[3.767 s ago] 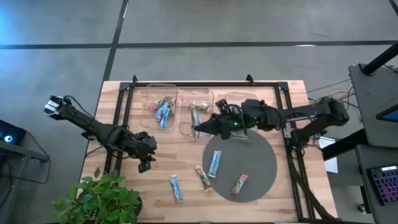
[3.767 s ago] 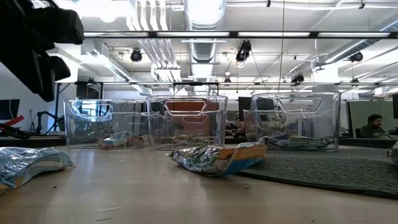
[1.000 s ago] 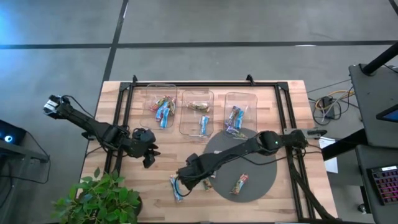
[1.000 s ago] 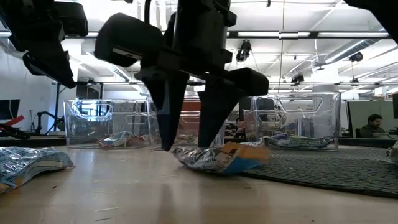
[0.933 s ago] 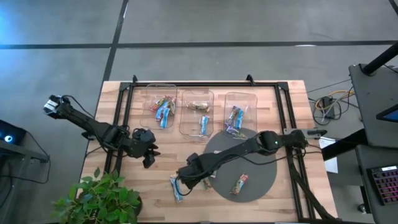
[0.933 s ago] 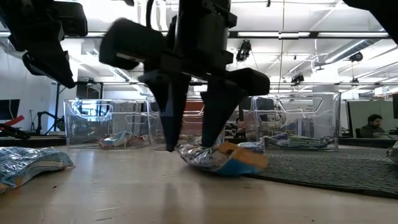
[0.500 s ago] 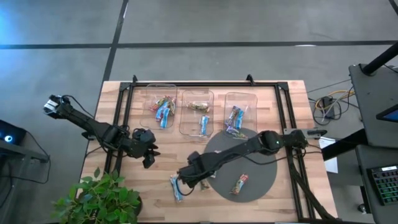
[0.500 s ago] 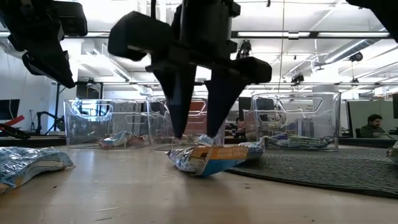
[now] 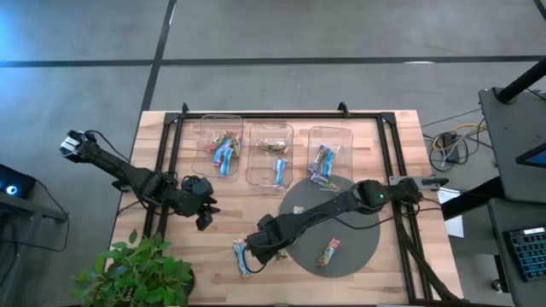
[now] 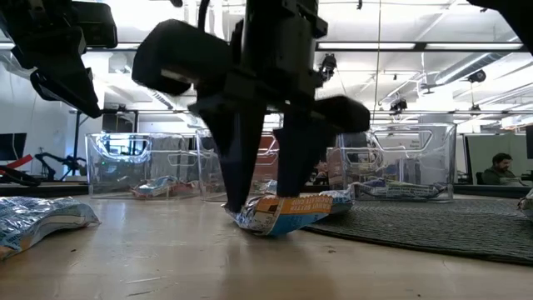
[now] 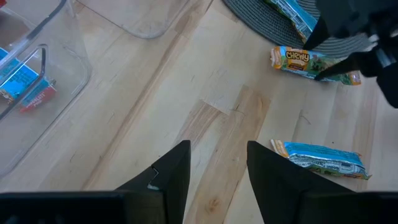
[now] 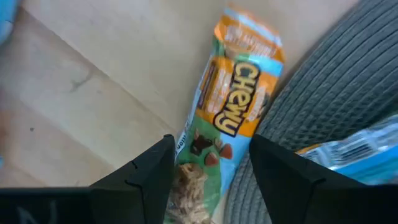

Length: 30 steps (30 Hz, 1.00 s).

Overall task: Pick and place Granola Bars by type
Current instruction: Put the orange snack bar into the middle transparent bin

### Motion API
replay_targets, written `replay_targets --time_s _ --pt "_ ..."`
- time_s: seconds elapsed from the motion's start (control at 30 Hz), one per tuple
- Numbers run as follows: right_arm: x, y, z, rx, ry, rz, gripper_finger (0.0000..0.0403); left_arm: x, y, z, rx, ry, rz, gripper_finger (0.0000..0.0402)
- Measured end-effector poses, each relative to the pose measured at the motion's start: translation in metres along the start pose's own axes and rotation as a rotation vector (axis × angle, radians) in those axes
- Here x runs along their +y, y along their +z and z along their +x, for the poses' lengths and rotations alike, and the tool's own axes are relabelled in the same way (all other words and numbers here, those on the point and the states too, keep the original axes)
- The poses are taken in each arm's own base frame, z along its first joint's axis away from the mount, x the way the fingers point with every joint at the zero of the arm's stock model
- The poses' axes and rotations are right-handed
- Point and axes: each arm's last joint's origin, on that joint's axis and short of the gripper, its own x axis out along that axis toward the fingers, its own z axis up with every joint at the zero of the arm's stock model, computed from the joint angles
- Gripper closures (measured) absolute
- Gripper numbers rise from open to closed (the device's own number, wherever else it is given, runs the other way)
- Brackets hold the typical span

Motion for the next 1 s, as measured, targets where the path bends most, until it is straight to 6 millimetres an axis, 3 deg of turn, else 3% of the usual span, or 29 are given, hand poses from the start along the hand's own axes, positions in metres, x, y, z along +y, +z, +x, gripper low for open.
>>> replay_targets --time_s 0.33,0.67,0.8,1.0 --pt "-0.003 0.0 0.008 -0.01 -0.01 -0.034 0.0215 0.0 0.0 0.0 -0.001 0.0 0.0 0.0262" --pt "-0.006 0.017 0.003 -0.037 0.01 -0.12 0.0325 0.001 0.001 0.0 -0.036 0.027 -0.008 0.0262" --pt "-0.004 0.024 -0.022 -0.101 0.047 -0.154 0.0342 0.001 0.001 0.0 -0.036 0.027 -0.014 0.0262" --pt "-0.016 0.04 -0.088 -0.321 0.096 -0.081 0.0339 0.0 0.001 0.0 -0.039 0.023 -0.025 0.0262"
